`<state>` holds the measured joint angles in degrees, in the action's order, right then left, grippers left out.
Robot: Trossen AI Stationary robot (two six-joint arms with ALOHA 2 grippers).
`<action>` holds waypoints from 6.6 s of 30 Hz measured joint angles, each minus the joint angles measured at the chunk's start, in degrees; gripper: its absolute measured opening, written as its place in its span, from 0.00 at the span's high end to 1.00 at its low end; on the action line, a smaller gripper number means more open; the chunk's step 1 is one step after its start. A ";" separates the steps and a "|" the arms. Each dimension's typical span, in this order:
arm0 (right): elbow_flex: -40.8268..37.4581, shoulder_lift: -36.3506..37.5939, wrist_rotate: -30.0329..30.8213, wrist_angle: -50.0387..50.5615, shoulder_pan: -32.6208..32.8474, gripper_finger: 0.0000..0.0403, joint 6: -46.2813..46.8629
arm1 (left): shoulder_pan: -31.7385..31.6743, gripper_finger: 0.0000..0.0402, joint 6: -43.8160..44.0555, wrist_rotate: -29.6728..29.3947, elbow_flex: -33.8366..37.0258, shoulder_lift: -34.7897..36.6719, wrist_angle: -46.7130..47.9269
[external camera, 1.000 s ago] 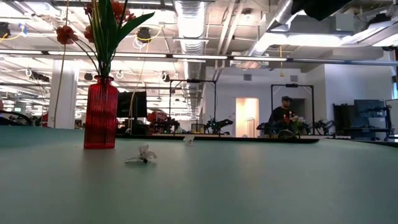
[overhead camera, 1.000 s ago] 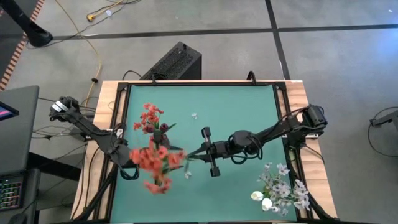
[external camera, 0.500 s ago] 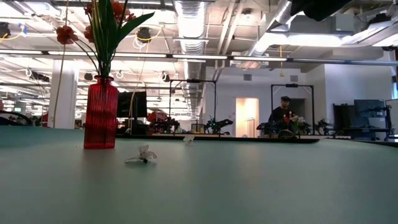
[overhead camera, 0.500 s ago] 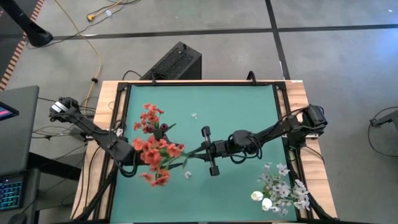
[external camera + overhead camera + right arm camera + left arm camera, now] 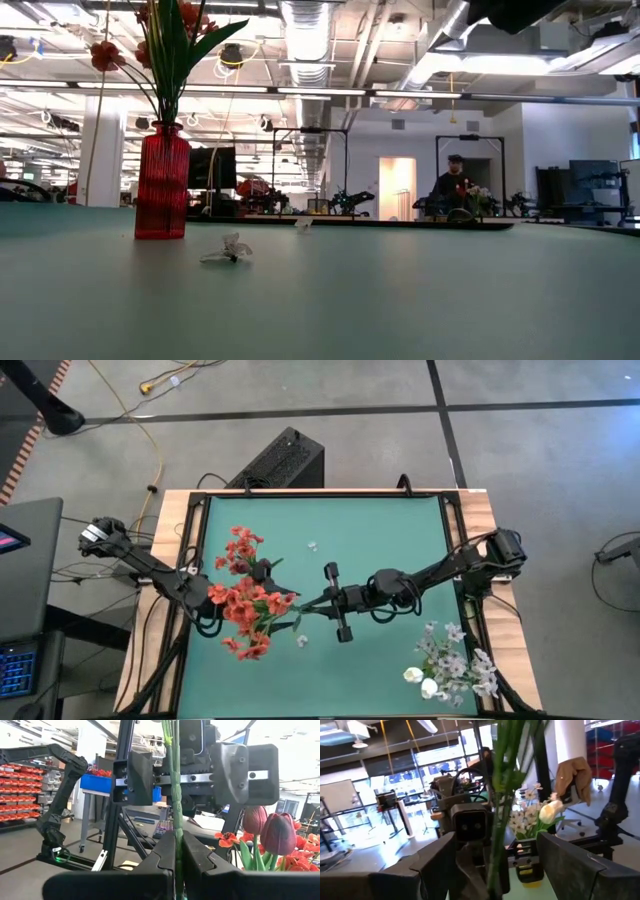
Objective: Sort flowers into vase by color
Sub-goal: Put the orange flowers into the red vase, then return to Home Position
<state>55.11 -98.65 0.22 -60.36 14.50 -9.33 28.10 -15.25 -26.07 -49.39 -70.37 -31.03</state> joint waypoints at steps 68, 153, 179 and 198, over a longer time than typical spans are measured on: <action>-0.04 9.35 -0.13 34.97 -5.77 0.20 1.97 | 17.63 1.00 19.17 6.71 -8.37 16.05 54.37; -0.04 9.29 -0.45 38.01 -7.78 0.20 2.89 | 5.23 1.00 50.30 -32.93 24.30 15.93 46.86; -0.04 9.29 -0.43 38.91 -7.79 0.20 2.89 | 3.83 0.67 41.42 -25.21 17.26 16.00 51.29; -0.09 11.10 -0.40 43.82 -7.78 0.20 4.84 | 1.57 0.65 43.86 0.61 7.38 16.04 67.29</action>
<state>55.02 -87.55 -0.17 -16.53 6.72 -4.49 29.67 28.62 -25.46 -42.01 -54.33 36.26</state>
